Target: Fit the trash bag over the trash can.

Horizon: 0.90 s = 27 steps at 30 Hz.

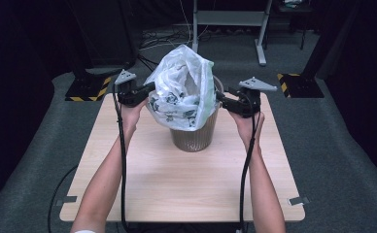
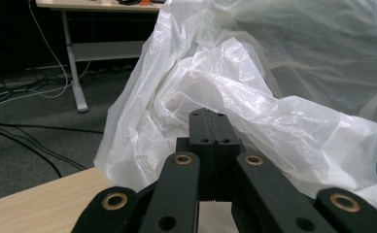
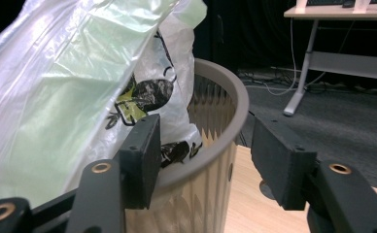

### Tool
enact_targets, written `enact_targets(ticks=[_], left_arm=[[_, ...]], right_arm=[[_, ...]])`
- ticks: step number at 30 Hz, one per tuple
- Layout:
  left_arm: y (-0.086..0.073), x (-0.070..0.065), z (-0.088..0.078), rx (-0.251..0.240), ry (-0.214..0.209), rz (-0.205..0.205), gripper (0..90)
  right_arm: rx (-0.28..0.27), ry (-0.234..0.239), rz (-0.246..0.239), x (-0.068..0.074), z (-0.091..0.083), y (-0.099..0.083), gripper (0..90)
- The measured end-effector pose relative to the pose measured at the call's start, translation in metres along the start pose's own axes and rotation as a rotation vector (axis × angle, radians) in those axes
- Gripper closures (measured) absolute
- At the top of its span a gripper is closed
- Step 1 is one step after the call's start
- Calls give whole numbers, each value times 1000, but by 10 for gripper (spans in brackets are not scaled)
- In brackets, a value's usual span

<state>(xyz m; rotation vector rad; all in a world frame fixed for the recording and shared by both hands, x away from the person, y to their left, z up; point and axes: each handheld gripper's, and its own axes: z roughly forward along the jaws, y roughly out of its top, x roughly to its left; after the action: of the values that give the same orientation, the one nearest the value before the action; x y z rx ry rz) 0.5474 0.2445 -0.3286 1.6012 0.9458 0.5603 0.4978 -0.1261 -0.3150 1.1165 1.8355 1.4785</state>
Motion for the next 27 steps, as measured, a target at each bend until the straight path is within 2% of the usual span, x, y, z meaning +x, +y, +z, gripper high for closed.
enact_targets(ticks=[2,7,10,13,18,22,27], left_arm=[[2,-1,-1,-5,-1,3,900],[1,-3,-7,-16,-9,-1,900],[-1,-5,-12,-22,-17,-9,875],[-4,-6,-20,-24,-35,-19,743],[-11,-10,-33,-24,-52,-26,585],[-13,-15,-38,-21,-56,-19,508],[-13,-18,-38,-18,-59,-14,468]], right_arm=[[32,-18,-20,3,9,4,423],[127,-102,-54,7,29,10,375],[127,-119,-36,5,28,9,344],[77,-93,17,-3,14,7,330],[36,-69,38,-9,-8,5,329],[53,-18,13,-1,-15,3,332],[77,-11,-31,12,-5,2,332]])
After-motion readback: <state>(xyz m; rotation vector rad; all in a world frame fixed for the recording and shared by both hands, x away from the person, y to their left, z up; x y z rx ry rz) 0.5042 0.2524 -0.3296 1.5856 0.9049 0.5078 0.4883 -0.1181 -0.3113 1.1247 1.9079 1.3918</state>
